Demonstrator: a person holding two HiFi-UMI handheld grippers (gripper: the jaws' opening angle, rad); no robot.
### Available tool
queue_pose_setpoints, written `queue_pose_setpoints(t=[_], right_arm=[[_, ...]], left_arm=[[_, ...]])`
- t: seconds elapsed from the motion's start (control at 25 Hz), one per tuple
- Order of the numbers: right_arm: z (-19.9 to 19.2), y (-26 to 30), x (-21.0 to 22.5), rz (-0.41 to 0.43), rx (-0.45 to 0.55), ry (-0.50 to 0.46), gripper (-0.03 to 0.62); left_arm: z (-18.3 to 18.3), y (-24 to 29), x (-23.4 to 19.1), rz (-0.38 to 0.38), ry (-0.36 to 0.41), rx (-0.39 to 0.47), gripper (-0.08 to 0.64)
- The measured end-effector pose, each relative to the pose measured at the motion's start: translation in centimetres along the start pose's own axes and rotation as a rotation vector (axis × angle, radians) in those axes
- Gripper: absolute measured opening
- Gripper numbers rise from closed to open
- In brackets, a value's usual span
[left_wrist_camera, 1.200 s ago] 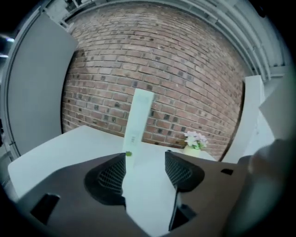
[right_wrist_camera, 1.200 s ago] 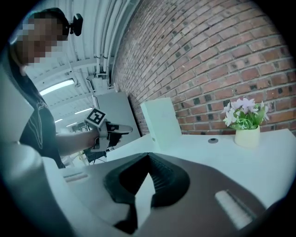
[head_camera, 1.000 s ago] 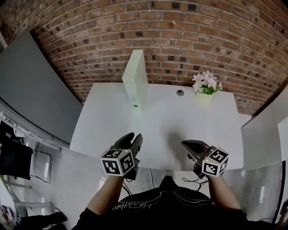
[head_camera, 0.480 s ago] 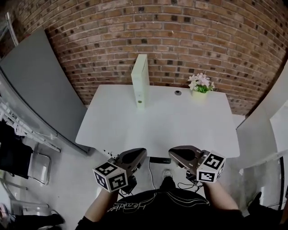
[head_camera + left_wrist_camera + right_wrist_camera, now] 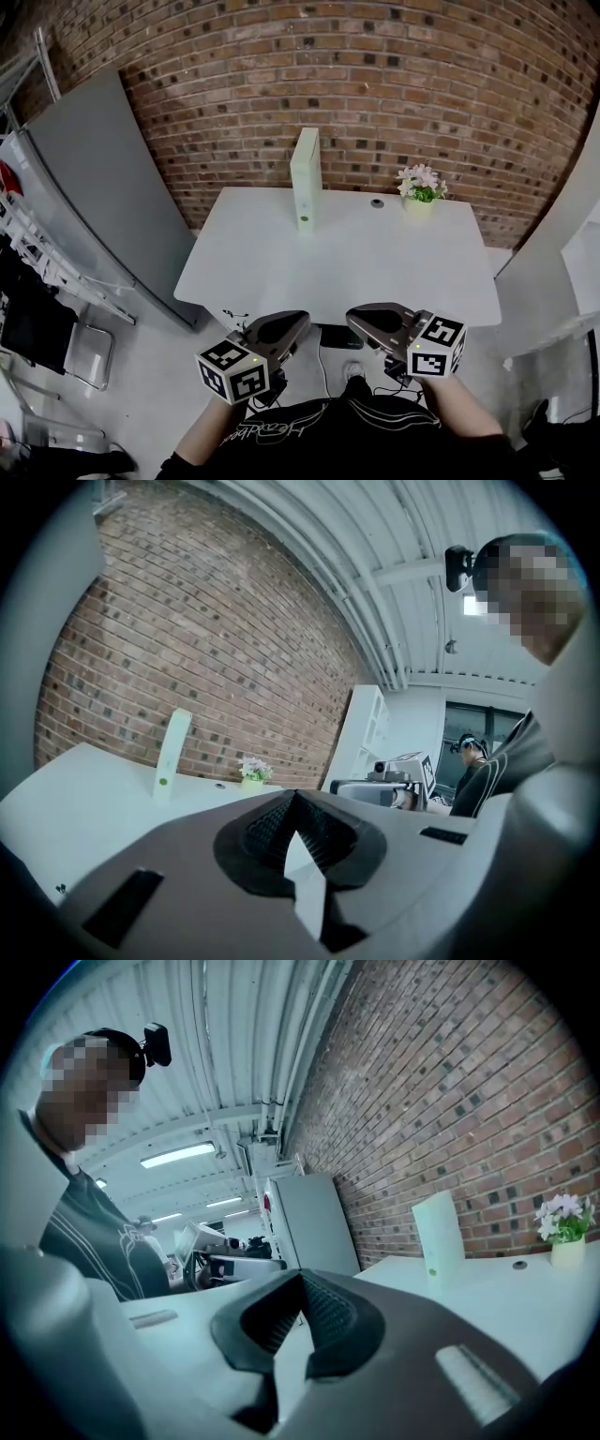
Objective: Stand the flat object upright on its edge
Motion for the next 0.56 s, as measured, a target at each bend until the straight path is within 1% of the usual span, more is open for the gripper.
queue_pose_setpoints(t=[0.12,0.28,0.4,0.56], right_arm=[[0.3,0.2,-0.8,-0.005,-0.006,-0.017,0.006],[0.5,0.2,-1.7,0.001,-0.008,-0.023,0.006],[0.6,0.2,-2.0,0.003,-0.003,-0.02,0.006],[1.1,0.3,-2.0,0.001,0.012,-0.026,0.006]], left_arm=[[0.9,-0.6,0.5,-0.005,0.004,0.018,0.002],[1.4,-0.9,1.4,-0.01,0.037,0.028,0.002],[1.6,-1.1,1.7,-0.019,0.03,0.04,0.002],[1.6,-0.8,1.7,-0.02,0.025,0.032,0.003]])
Point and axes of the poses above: the fingertips, and each gripper's own axes: y forward along the fingers, x to its right, z out of its top, the point moved 6 cm from there along -y, backward along the fingers, and after that the axes turned 14 degrees about x, right-handed, at the moved point
